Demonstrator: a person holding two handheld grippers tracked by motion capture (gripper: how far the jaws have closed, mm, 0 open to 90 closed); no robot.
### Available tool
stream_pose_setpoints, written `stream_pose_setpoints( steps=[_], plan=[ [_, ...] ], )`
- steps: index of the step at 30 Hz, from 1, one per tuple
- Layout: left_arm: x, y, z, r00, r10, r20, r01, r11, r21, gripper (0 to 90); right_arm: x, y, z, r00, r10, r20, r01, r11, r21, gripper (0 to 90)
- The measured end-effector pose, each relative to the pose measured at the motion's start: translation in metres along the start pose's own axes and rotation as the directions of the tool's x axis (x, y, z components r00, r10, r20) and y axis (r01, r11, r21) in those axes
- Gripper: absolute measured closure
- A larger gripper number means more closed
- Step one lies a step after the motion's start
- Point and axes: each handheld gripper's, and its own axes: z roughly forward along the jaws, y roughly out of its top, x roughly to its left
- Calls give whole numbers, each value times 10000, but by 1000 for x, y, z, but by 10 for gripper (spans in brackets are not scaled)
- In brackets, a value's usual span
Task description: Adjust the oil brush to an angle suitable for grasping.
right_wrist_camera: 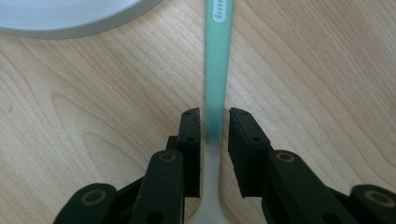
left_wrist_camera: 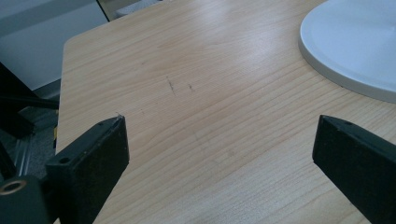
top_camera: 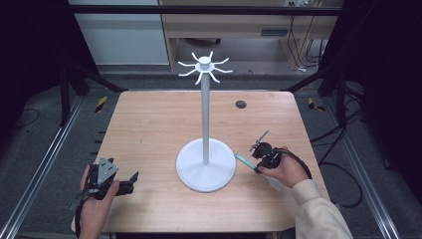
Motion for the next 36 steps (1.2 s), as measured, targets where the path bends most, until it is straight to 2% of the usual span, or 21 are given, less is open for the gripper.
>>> stream_pose_setpoints(
  steps=[4, 7, 25, 26, 27, 28, 32, 36],
  plan=[
    [0, 0, 0, 10000, -8, -2, 8, 10000, -2, 33, 0, -1, 2, 10000, 23, -35, -22, 9999, 151, 753],
    [0, 0, 0, 10000, -1, -3, 1, 10000, 4, 34, -2, -2, 3, 9999, -138, -39, 138, 9998, 123, 756],
    [0, 0, 0, 10000, 28, -9, -28, 10000, 12, 34, -3, -1, 6, 9997, 120, -200, -113, 9994, 329, 816],
    [0, 0, 0, 10000, 24, -13, -24, 10000, 7, 34, -5, -2, 7, 9996, -208, -174, 213, 9995, 233, 817],
    [0, 0, 0, 10000, 19, -10, -19, 10000, 6, 34, -4, -1, 6, 9998, 43, -218, -36, 9995, 310, 817],
    [0, 0, 0, 10000, 8, -13, -8, 10000, 6, 35, -3, -1, 6, 9998, 69, -195, -62, 9995, 323, 817],
    [0, 0, 0, 10000, 15, -12, -15, 10000, 2, 35, -3, -1, 6, 9999, -125, -112, 128, 9993, 344, 821],
    [0, 0, 0, 10000, 15, -10, -15, 10000, 4, 34, -1, -1, 5, 9999, 13, -105, -9, 9992, 392, 823]
  ],
)
